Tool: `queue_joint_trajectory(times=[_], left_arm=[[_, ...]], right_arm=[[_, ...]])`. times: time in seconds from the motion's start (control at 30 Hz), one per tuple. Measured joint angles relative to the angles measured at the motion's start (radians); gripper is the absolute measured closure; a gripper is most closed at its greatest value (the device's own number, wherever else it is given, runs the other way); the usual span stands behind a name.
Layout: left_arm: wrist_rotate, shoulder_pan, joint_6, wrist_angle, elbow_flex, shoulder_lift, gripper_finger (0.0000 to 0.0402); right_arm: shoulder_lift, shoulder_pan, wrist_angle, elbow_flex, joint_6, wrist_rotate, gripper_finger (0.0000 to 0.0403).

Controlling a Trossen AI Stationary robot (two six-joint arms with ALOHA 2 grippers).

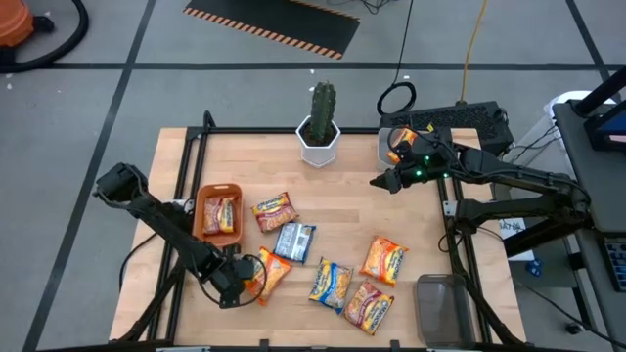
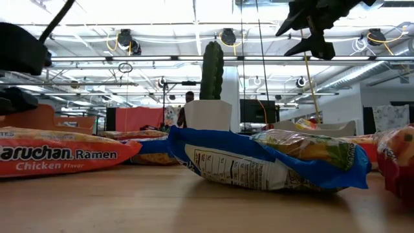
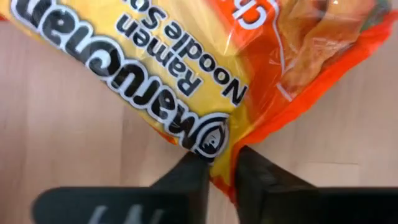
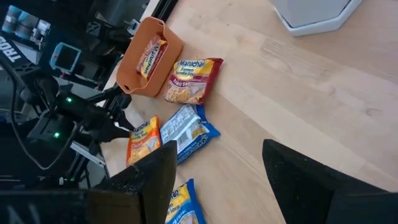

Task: Sort Maruchan noodles
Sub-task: Put the left orange noodle pack into the gray bin

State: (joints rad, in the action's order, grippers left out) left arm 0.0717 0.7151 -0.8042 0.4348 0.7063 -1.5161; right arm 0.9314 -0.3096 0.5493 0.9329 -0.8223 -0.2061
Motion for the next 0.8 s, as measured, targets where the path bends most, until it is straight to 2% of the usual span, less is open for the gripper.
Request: queue_joint_trajectory(times=[0.1,0.33,0.5,0.7,0.8], left_arm=[[-0.002,-0.041,0.013,0.012,0.0,0.056,0.0393],[0.011,-0.13,0.113,-0.008,0.002,0.175,0.0399],[0.019,-0.187,0.229,-0.082,0.003,0.245,0.04],[0.022,-0.244,0.298,-0.172,0.007,0.26,0.04],[0.022,-0.258,0.349,-0.157,0.053,0.26,0.0401]], right_arm=[[0.0,0.0,-0.023,0.0,-0.004,-0.004,0.0174],[0.0,0.017,-0.107,0.0,-0.003,-0.043,0.0174],[0.0,0.031,-0.102,0.0,-0.004,-0.122,0.0174],[0.0,0.043,-0.104,0.0,0.002,-0.231,0.0174],[0.0,0.043,-0.111,0.0,-0.015,-0.298,0.0174]])
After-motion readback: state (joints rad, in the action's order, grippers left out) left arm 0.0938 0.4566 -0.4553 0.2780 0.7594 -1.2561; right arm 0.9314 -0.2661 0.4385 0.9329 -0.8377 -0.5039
